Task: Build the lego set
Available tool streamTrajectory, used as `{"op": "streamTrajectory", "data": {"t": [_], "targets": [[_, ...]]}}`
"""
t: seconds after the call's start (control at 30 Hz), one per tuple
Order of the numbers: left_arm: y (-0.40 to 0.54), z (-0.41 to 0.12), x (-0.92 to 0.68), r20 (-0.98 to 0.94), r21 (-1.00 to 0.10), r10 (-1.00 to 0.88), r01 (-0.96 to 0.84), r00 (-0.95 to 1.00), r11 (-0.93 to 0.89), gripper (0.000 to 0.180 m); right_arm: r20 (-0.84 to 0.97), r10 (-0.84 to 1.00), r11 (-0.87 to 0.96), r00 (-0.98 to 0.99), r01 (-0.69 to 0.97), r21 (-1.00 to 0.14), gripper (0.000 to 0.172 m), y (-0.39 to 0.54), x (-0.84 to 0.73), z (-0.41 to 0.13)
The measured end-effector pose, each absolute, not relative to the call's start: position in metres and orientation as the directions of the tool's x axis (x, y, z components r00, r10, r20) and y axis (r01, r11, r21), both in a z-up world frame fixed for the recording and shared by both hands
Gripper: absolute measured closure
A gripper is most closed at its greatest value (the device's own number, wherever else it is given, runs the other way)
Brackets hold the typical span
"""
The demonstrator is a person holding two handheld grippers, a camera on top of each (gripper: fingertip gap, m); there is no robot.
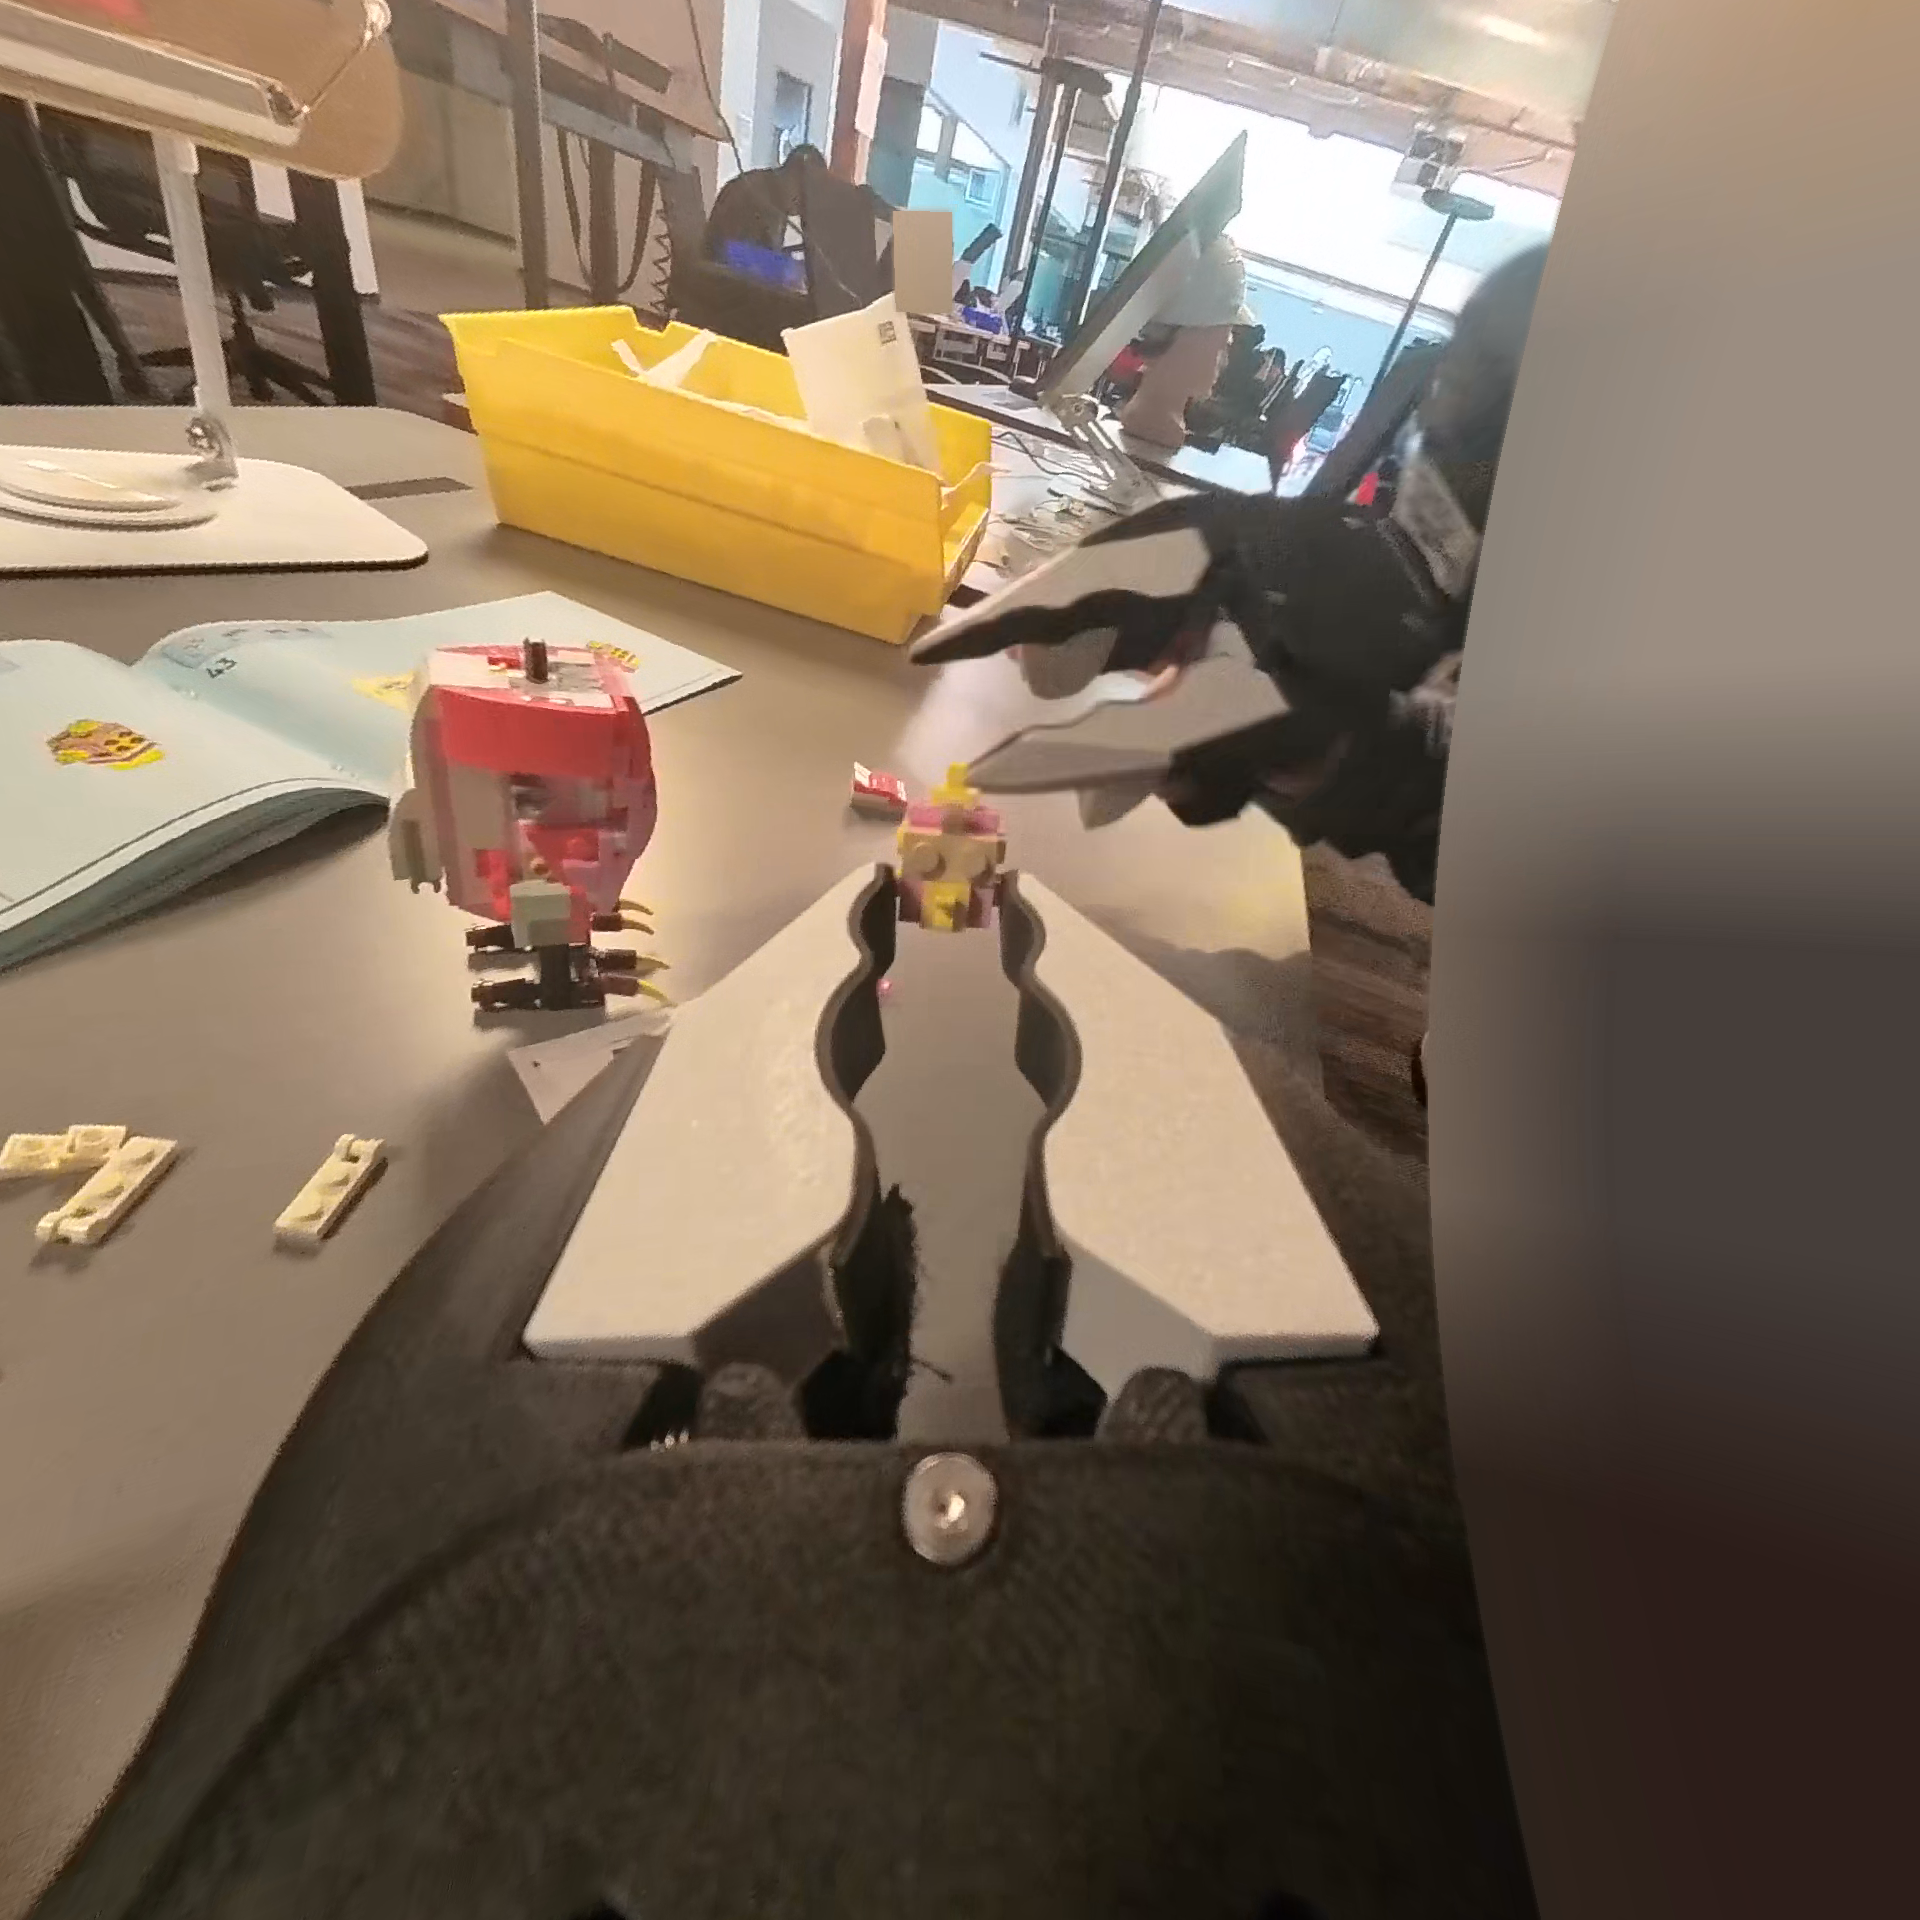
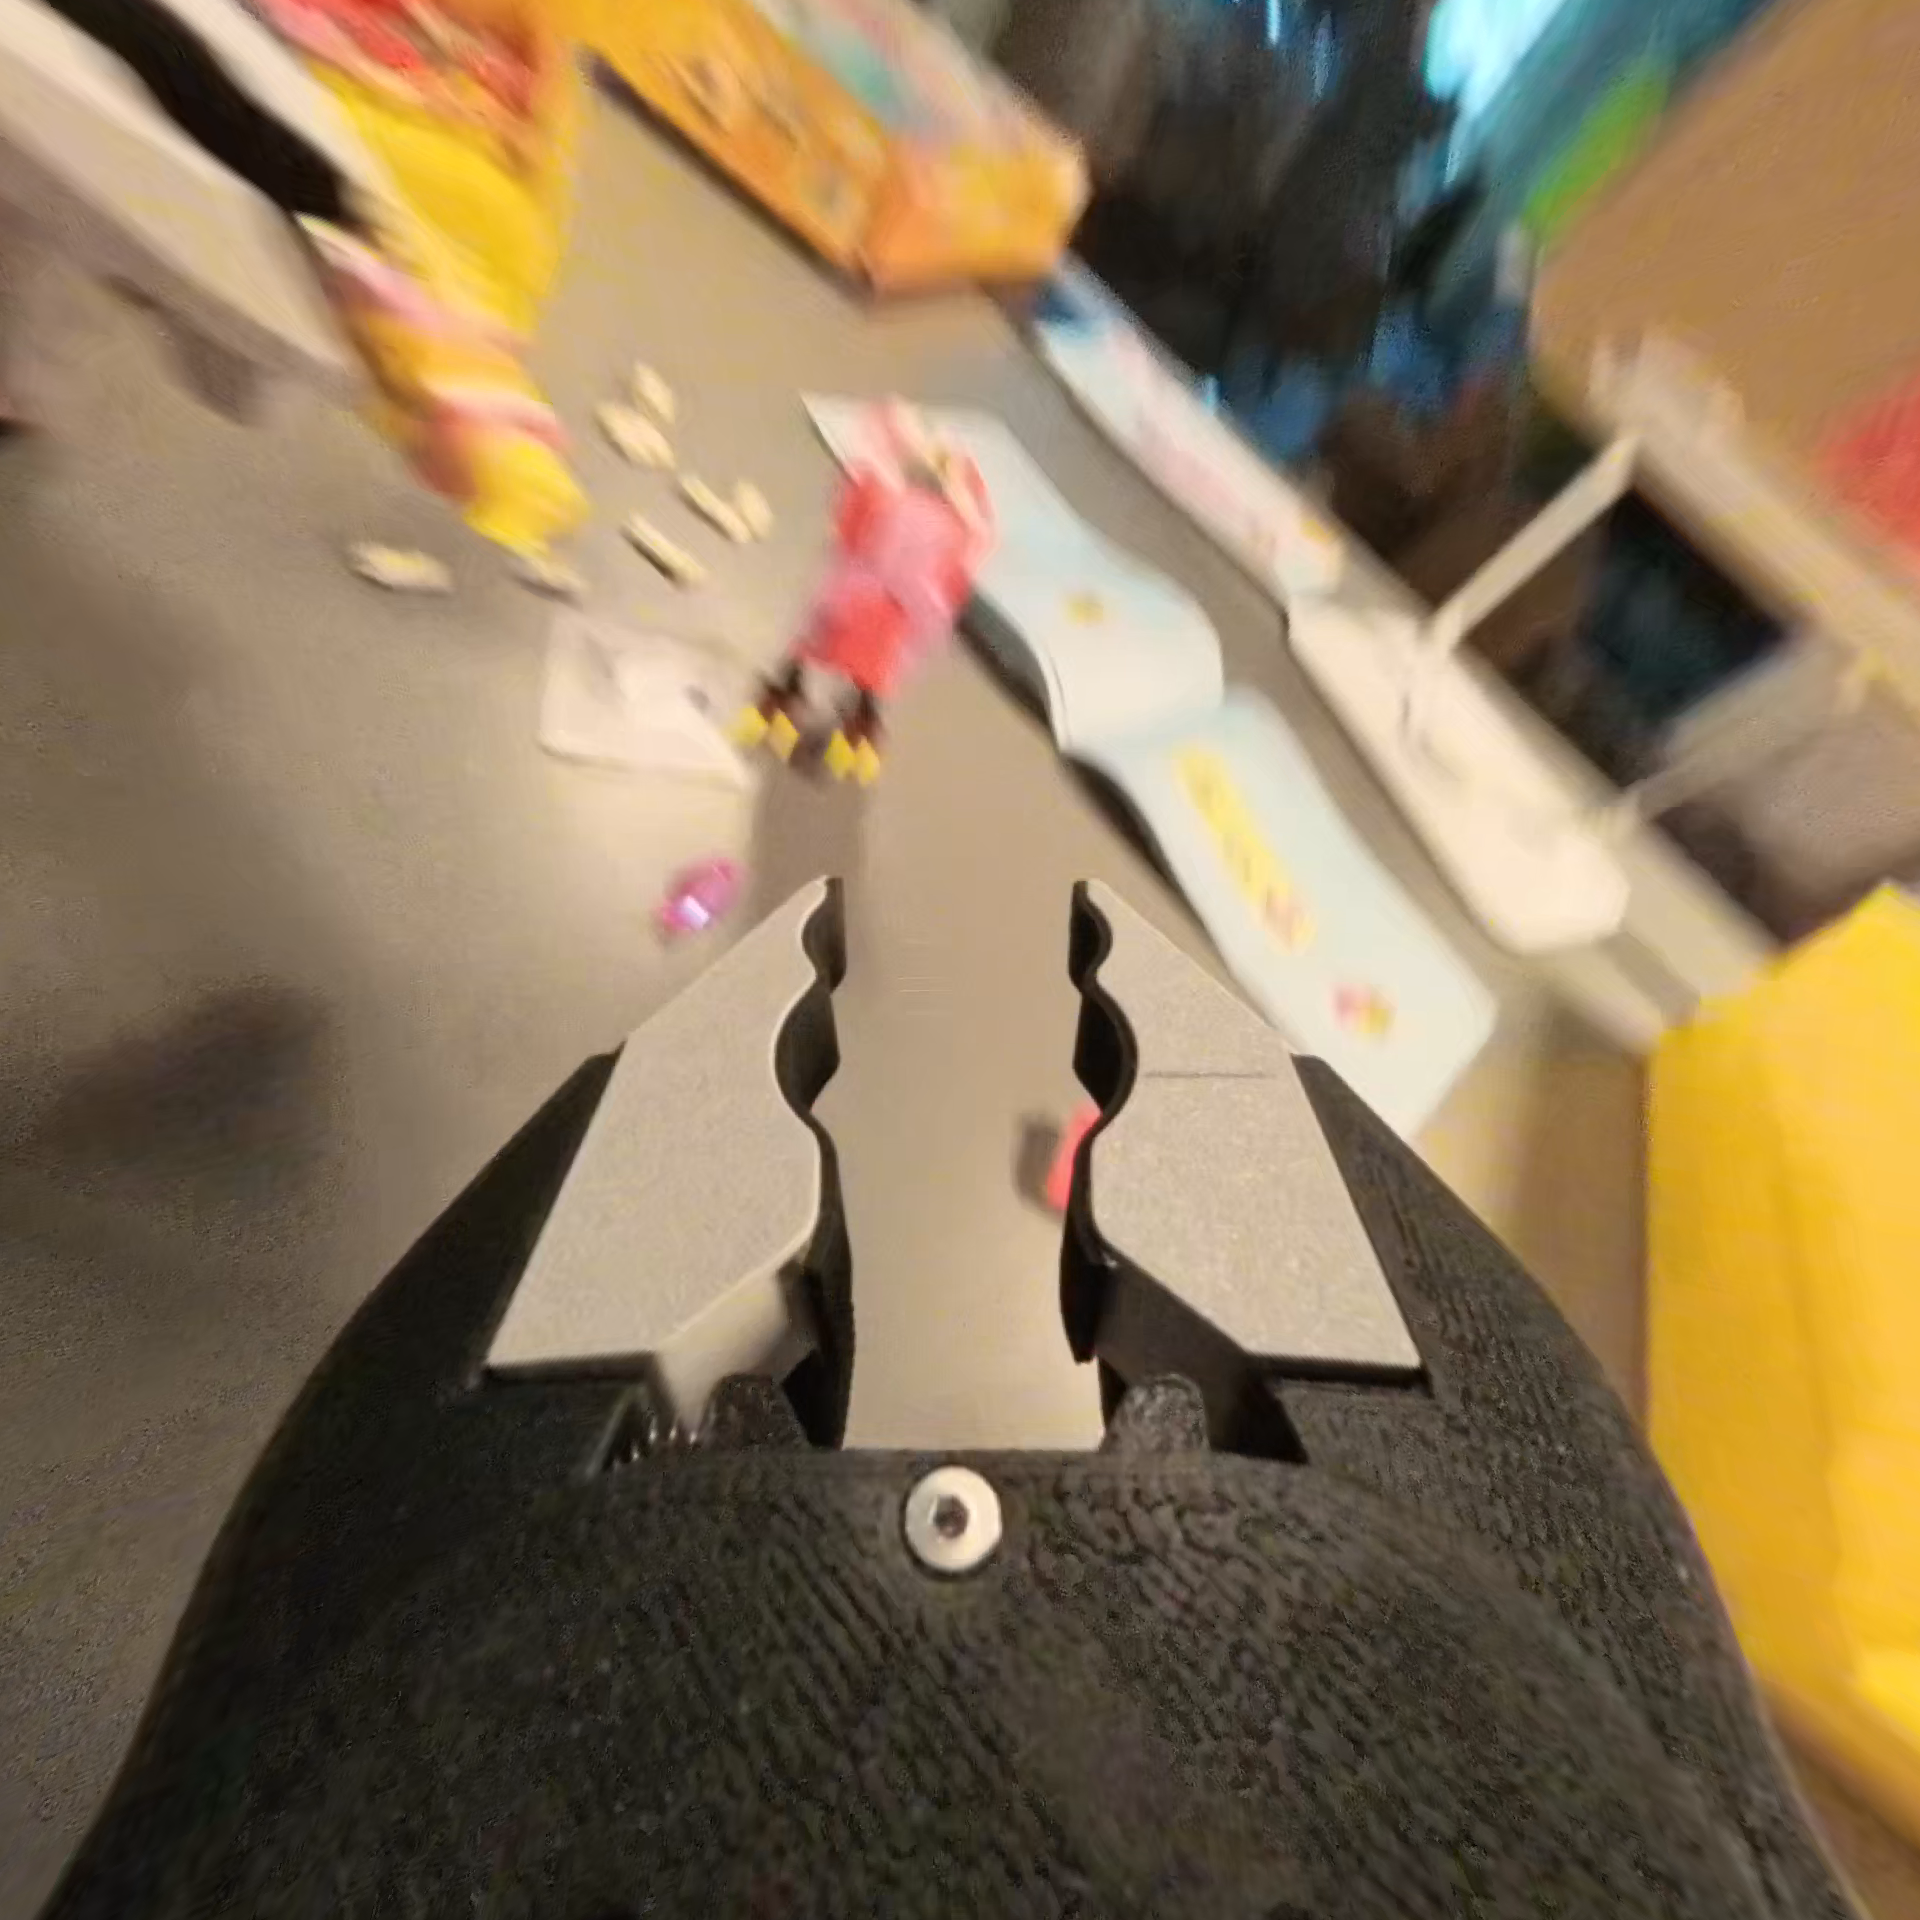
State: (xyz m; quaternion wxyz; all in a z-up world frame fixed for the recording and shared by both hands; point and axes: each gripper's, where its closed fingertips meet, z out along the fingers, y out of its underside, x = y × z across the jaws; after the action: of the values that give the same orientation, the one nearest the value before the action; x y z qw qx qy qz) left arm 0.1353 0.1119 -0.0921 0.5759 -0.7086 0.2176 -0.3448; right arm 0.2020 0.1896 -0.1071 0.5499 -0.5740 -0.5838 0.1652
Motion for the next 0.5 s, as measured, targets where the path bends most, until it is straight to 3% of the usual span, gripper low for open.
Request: {"op": "streamTrajectory", "data": {"t": [0.1, 0.17, 0.37, 0.5], "targets": [[0.113, -0.097, 0.138, 0.216, -0.967, -0.7, 0.054, 0.681, -0.247, 0.163, 0.217, 0.901, -0.044, 0.377, 0.574, -0.817, 0.132, 0.225, 0.233, -0.141], [0.112, -0.1, 0.14, 0.203, -0.968, -0.702, 0.032, 0.683, -0.249, 0.162, 0.144, 0.89, -0.16, 0.432, 0.594, -0.789, 0.14, 0.239, 0.242, -0.156], [0.111, -0.102, 0.14, 0.215, -0.965, -0.702, 0.035, 0.678, -0.261, 0.163, 0.089, 0.879, -0.268, 0.469, 0.64, -0.72, 0.143, 0.251, 0.249, -0.181], [0.111, -0.101, 0.14, 0.216, -0.965, -0.704, 0.038, 0.676, -0.259, 0.162, 0.098, 0.883, -0.257, 0.46, 0.647, -0.717, 0.156, 0.253, 0.25, -0.182]]}}
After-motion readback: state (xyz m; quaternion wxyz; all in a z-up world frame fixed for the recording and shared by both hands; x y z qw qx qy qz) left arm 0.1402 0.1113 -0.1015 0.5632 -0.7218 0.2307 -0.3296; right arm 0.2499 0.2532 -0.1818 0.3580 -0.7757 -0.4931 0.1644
